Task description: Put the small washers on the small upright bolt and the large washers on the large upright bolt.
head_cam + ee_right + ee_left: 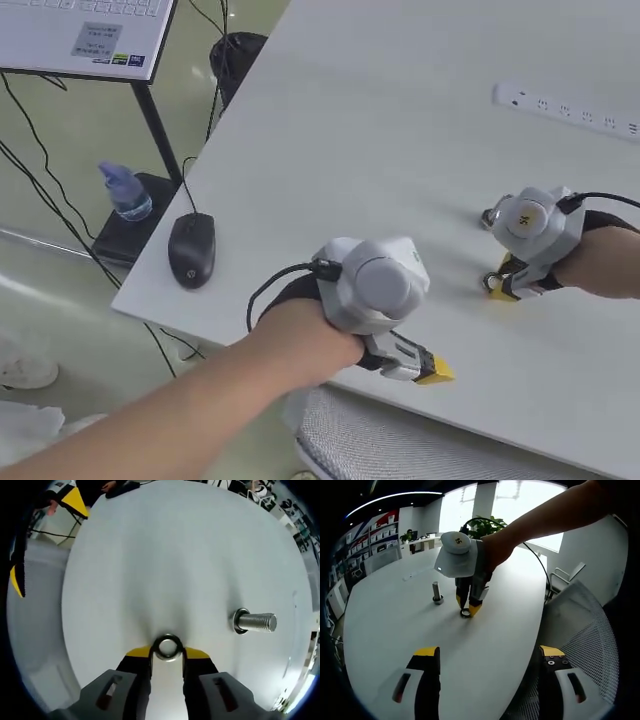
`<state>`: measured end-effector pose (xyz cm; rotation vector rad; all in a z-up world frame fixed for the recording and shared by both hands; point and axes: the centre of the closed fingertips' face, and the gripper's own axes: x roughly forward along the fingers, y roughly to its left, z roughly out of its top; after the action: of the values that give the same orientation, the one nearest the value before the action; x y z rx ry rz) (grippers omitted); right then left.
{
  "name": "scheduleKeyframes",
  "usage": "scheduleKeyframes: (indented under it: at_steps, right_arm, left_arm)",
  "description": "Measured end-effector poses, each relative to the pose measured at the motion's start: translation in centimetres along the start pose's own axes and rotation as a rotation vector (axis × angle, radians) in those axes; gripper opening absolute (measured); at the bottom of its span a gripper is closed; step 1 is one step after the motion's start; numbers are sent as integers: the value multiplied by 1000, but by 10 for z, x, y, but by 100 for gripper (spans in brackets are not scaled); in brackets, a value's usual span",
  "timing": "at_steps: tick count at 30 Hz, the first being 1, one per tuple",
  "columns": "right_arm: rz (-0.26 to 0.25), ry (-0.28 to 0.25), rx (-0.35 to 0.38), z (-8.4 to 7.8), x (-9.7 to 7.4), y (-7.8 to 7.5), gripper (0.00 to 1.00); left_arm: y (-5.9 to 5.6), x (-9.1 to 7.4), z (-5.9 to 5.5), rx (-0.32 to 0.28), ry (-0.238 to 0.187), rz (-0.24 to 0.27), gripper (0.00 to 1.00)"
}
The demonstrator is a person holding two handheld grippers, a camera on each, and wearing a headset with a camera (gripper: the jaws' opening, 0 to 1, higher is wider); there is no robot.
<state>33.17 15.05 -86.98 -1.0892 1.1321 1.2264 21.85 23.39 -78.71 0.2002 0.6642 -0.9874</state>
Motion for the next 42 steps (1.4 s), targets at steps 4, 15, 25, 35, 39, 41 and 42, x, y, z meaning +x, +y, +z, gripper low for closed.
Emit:
scheduleKeyframes:
  at_steps: [4,15,25,35,39,41,42]
  right_arm:
    - [-23,-39,23,-1,-1,1,21]
    - [-14,-50,57,-1,-1,0,22]
    - [-13,-48,70,-6,-3,0,22]
    - [-10,-63,74,1,-19,0,22]
    - [-12,-69,77,5,-29,-4,22]
    - [-10,-70,83,7,-35,-6,22]
    - [-13,-72,82,8,-38,-8,22]
  left_arm:
    - [-2,1,0,0,1,-3,78]
    - [-4,-3,-5,6,23,-10,76]
    - [-10,-3,-12,2,39,-24,74]
    - [-8,-5,-11,8,38,-25,74]
    - [-5,-7,-7,11,32,-23,74]
    - [-4,-9,-6,14,31,-22,74]
    - [-3,-10,-5,19,30,-21,74]
